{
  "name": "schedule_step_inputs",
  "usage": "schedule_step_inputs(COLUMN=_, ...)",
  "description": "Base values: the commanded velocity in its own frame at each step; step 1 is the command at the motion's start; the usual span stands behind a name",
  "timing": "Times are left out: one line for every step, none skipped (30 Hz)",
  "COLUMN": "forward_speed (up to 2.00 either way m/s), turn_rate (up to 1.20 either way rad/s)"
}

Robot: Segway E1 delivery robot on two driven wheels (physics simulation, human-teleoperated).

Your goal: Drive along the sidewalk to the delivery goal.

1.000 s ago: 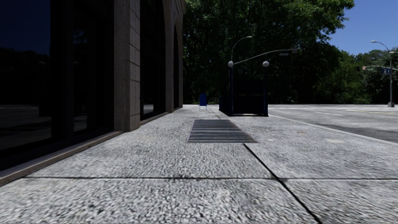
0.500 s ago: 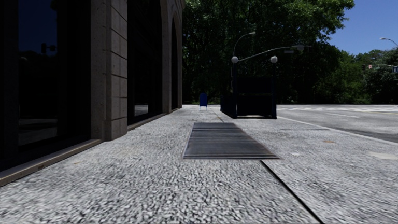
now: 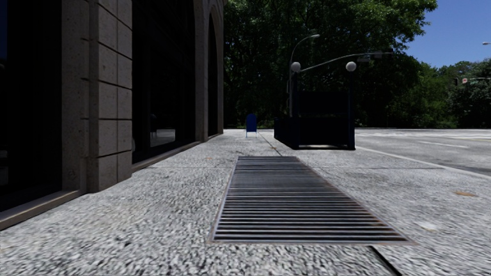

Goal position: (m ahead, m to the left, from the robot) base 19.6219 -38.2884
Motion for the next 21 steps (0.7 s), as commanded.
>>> schedule_step_inputs(forward_speed=2.00, turn_rate=0.00)
schedule_step_inputs(forward_speed=2.00, turn_rate=0.00)
schedule_step_inputs(forward_speed=2.00, turn_rate=0.00)
schedule_step_inputs(forward_speed=2.00, turn_rate=0.00)
schedule_step_inputs(forward_speed=2.00, turn_rate=0.00)
schedule_step_inputs(forward_speed=2.00, turn_rate=0.00)
schedule_step_inputs(forward_speed=2.00, turn_rate=0.00)
schedule_step_inputs(forward_speed=2.00, turn_rate=0.00)
schedule_step_inputs(forward_speed=2.00, turn_rate=0.00)
schedule_step_inputs(forward_speed=2.00, turn_rate=0.00)
schedule_step_inputs(forward_speed=2.00, turn_rate=0.00)
schedule_step_inputs(forward_speed=2.00, turn_rate=0.00)
schedule_step_inputs(forward_speed=2.00, turn_rate=0.00)
schedule_step_inputs(forward_speed=2.00, turn_rate=0.00)
schedule_step_inputs(forward_speed=2.00, turn_rate=0.00)
schedule_step_inputs(forward_speed=2.00, turn_rate=0.00)
schedule_step_inputs(forward_speed=2.00, turn_rate=0.00)
schedule_step_inputs(forward_speed=2.00, turn_rate=0.00)
schedule_step_inputs(forward_speed=2.00, turn_rate=0.00)
schedule_step_inputs(forward_speed=2.00, turn_rate=0.00)
schedule_step_inputs(forward_speed=2.00, turn_rate=0.00)
